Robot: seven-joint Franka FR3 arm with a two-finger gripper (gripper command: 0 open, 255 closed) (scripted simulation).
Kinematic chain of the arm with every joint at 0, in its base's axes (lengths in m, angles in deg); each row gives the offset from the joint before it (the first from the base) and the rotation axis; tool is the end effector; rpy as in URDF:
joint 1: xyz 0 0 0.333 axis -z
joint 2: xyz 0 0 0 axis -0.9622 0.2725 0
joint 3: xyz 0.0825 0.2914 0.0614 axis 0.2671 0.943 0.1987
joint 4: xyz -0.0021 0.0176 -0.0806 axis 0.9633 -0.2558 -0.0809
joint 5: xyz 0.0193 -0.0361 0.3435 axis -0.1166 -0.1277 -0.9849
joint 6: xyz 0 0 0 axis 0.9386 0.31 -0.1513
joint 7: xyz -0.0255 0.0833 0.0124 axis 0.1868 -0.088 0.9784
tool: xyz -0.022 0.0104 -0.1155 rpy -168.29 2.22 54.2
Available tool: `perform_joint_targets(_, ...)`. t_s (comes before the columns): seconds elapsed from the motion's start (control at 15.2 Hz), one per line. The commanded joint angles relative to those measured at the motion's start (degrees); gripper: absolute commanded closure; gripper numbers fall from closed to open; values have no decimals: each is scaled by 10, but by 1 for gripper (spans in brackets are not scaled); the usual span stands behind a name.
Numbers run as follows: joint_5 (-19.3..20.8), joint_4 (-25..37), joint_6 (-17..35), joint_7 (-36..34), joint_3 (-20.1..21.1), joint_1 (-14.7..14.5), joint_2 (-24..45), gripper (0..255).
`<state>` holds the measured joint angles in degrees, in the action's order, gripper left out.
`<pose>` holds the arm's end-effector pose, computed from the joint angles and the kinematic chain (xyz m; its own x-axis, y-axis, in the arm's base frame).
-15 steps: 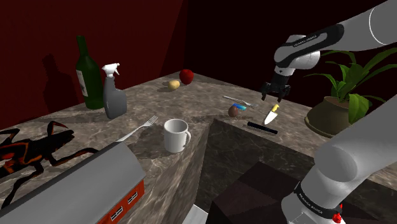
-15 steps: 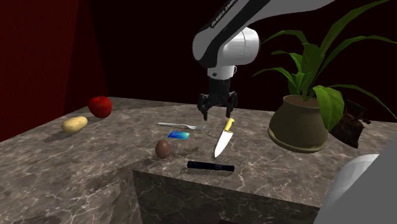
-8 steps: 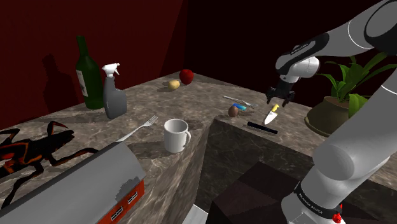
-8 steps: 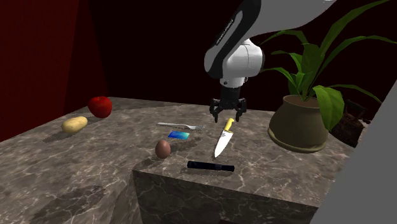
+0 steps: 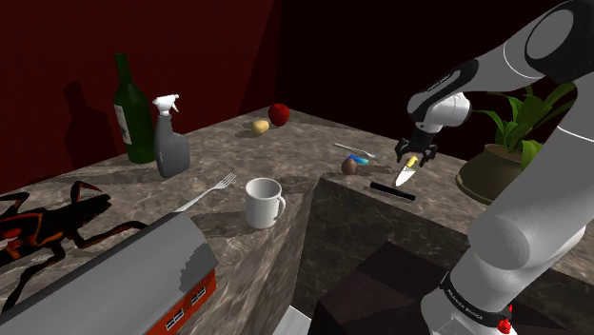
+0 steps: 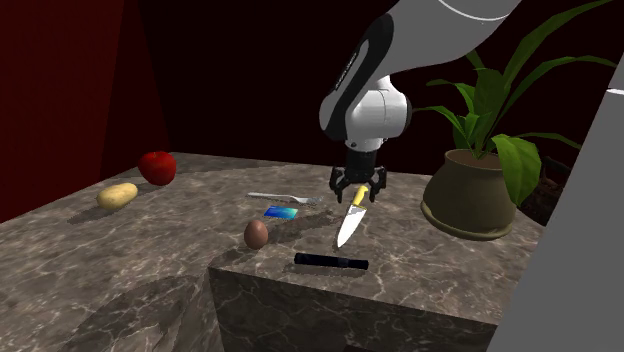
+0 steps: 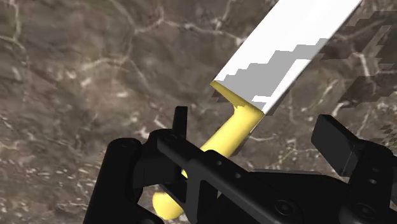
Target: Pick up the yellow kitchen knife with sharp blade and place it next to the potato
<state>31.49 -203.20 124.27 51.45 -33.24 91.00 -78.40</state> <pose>0.3368 -0.3400 0.3575 0.6577 -0.7507 0.0627 -0.7510 -0.6599 -0.0224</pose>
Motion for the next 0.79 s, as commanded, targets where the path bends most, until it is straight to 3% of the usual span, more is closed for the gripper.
perform_joint_targets(0.0, -2, -2, 4, 1, 0, 0, 2, 0)
perform_joint_targets(0.33, -2, -2, 3, 1, 0, 0, 2, 0)
perform_joint_targets(0.4, -2, -2, 3, 1, 0, 0, 2, 255)
perform_joint_targets(0.73, -2, -2, 4, 1, 0, 0, 2, 255)
